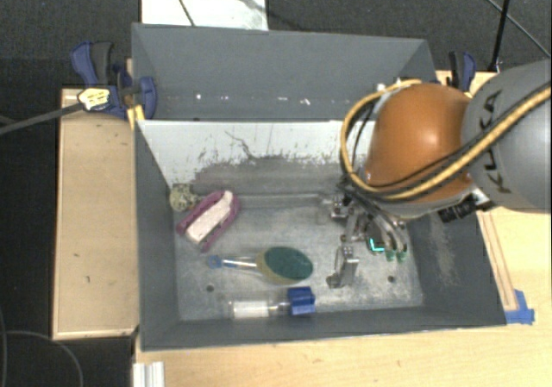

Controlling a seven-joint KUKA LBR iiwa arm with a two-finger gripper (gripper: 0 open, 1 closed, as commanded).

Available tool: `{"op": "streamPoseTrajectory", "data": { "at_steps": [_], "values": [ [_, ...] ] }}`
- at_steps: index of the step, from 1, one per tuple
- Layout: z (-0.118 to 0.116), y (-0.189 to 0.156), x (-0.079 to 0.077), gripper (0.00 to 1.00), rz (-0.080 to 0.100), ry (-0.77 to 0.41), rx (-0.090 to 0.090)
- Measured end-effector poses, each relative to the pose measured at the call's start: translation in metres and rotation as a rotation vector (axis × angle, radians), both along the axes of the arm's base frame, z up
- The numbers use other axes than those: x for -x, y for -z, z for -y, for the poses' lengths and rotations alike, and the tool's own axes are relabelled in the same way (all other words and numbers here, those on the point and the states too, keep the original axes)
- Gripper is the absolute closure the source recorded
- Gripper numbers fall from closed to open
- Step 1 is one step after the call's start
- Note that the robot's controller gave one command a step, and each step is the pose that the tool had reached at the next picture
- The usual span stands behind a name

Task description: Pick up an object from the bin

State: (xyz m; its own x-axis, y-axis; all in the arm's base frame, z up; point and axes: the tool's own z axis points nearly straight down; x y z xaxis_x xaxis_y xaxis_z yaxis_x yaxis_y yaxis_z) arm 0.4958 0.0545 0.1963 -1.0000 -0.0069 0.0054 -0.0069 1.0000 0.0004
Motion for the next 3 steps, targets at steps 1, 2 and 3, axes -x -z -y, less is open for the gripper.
{"op": "streamPoseTrajectory", "data": {
  "at_steps": [1, 2, 3],
  "values": [
    [-0.063, 0.127, -0.014, 0.00, 0.005, -0.092, -0.004],
    [-0.060, 0.125, -0.014, 1.00, 0.008, -0.084, -0.001],
    [-0.053, -0.011, 0.003, 1.00, 0.014, -0.050, -0.002]
  ]
}}
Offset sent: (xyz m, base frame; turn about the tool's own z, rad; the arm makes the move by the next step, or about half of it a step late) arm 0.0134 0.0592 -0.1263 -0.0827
